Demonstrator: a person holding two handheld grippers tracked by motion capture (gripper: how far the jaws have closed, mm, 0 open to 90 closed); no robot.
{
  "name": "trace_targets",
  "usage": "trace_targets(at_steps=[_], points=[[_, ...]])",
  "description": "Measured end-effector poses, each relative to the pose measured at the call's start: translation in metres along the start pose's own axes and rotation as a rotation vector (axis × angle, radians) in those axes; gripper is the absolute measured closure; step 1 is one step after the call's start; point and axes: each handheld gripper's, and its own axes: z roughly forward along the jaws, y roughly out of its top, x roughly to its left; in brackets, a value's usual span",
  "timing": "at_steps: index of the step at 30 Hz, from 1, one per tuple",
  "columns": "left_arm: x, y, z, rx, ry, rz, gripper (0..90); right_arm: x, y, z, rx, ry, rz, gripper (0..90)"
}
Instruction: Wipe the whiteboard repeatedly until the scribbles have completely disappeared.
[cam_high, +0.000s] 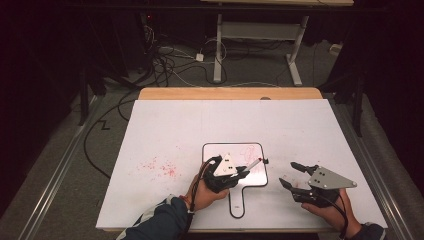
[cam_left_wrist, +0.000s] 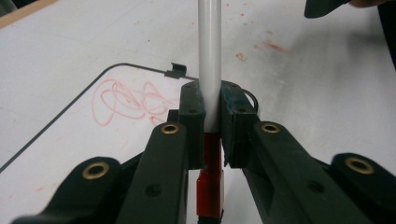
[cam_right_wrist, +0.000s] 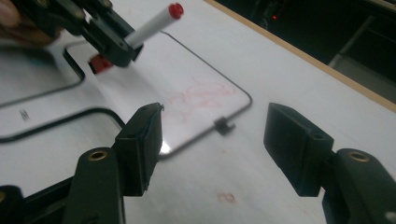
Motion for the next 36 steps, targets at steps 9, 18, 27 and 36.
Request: trace_targets(at_steps=[9,18,27,36], points=[[-0.004,0.007,-0.004,-0.048,-0.007,0.009,78.7,0.002,0.026,0.019,-0.073,0.155,0.085,38.6],[-0.011,0.012,-0.011,-0.107,-0.009,0.017,78.6,0.012,0.057,0.035,-0.148,0.231,0.113,43.9],[-0.011,0.015,-0.017,-0.147,0.0,0.009,78.6,0.016,0.067,0.044,-0.19,0.263,0.147,61.0],[-0.011,0.016,-0.012,-0.132,0.036,0.013,77.9,0.015,0.07,0.053,-0.17,0.298,0.168,80.6]])
